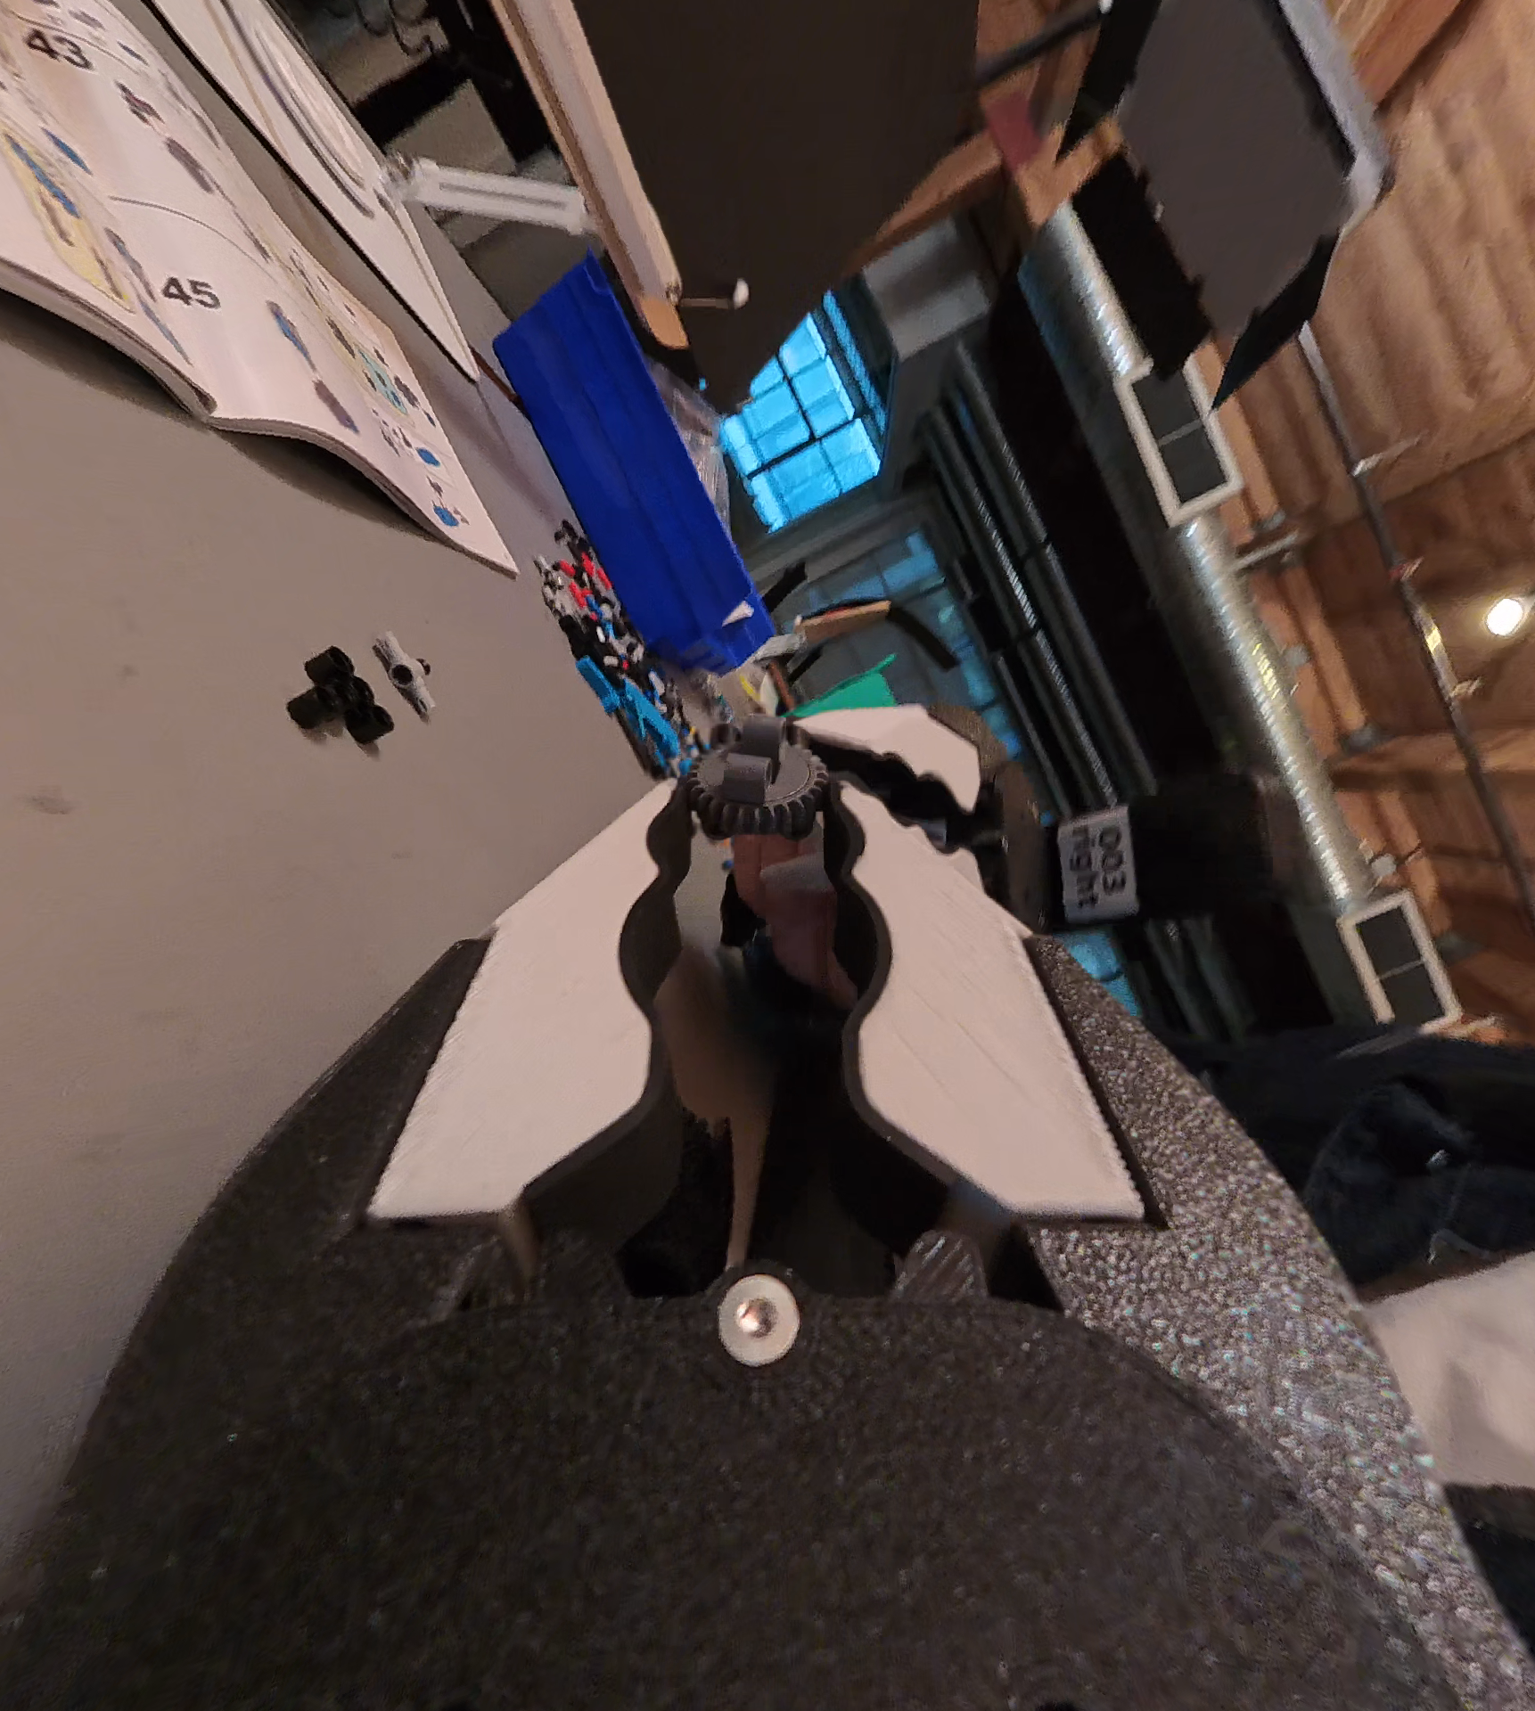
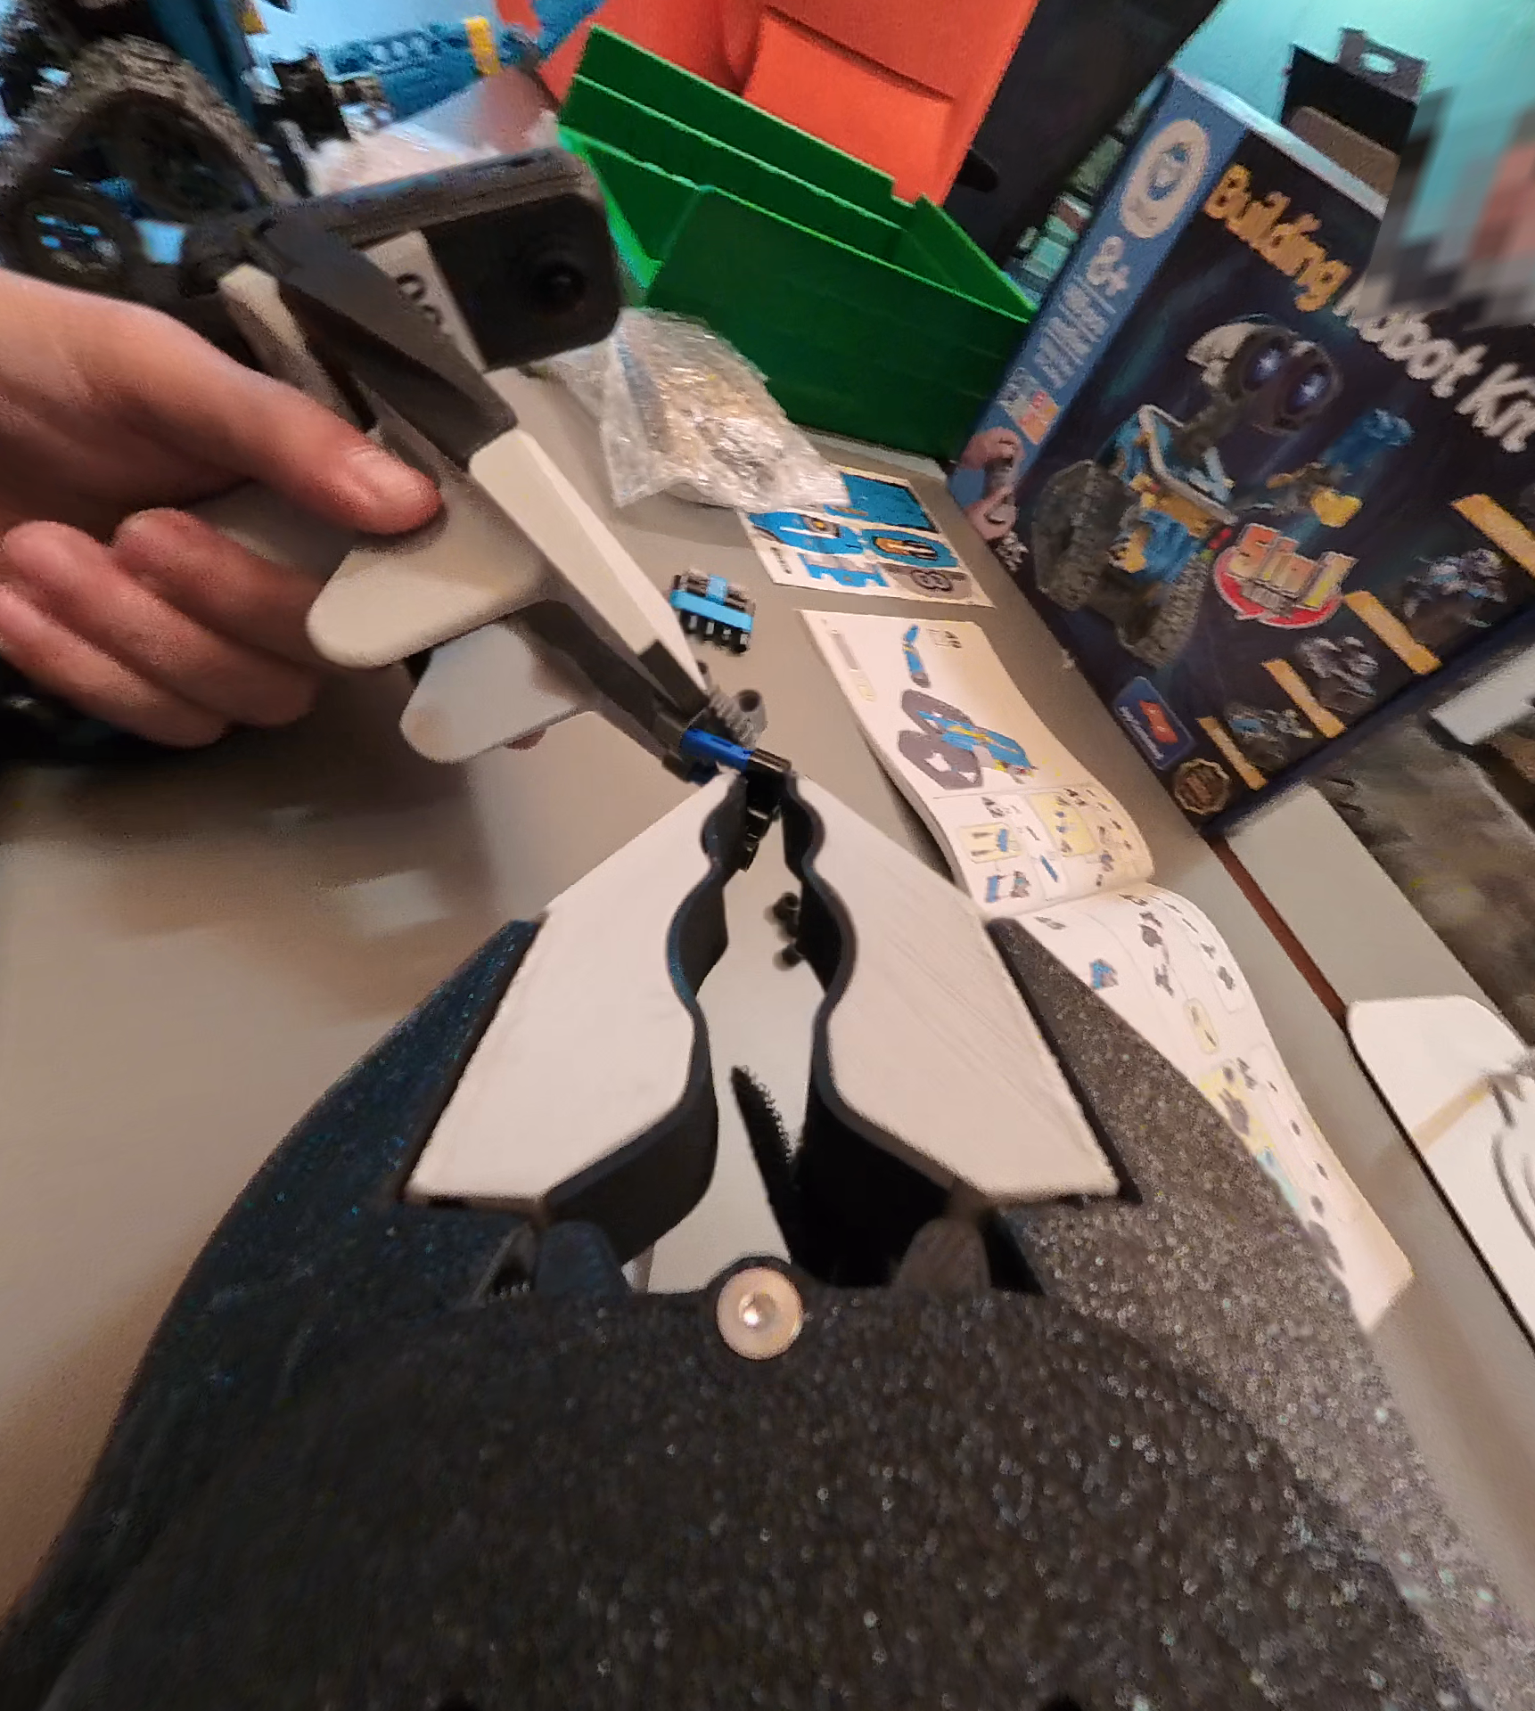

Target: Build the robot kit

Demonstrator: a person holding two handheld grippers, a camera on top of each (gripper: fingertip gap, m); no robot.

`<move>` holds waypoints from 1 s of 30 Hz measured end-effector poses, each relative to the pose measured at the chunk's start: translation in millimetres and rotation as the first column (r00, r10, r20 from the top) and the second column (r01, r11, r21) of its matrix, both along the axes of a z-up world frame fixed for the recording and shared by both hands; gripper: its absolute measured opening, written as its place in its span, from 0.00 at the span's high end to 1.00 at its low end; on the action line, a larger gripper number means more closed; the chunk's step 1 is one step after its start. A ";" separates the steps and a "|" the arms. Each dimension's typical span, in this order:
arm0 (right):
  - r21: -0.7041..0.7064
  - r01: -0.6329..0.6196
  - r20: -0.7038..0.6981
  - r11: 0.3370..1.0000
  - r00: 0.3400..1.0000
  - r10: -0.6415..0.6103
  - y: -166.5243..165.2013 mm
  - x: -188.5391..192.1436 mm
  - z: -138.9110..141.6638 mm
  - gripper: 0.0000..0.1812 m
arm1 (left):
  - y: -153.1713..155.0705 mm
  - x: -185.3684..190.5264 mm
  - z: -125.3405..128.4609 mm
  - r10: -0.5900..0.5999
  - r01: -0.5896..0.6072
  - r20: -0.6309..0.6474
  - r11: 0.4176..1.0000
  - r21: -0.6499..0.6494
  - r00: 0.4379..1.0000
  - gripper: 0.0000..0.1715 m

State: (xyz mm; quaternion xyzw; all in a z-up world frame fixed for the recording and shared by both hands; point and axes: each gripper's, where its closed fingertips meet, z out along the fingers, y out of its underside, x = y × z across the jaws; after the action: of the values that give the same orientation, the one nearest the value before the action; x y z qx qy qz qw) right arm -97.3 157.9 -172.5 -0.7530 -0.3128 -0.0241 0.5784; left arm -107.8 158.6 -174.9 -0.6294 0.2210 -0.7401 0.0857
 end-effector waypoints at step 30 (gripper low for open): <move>0.033 0.184 0.044 0.982 0.982 -0.185 7.9 0.5 6.6 0.84 | 0.7 9.4 3.8 0.062 -0.046 0.074 0.979 -0.196 0.995 0.84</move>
State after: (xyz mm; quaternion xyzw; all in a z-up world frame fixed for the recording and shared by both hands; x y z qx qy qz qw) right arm -96.8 165.9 -165.9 -0.7696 -0.2546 -0.0997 0.5771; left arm -98.4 159.4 -171.1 -0.6105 0.1270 -0.7800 0.0526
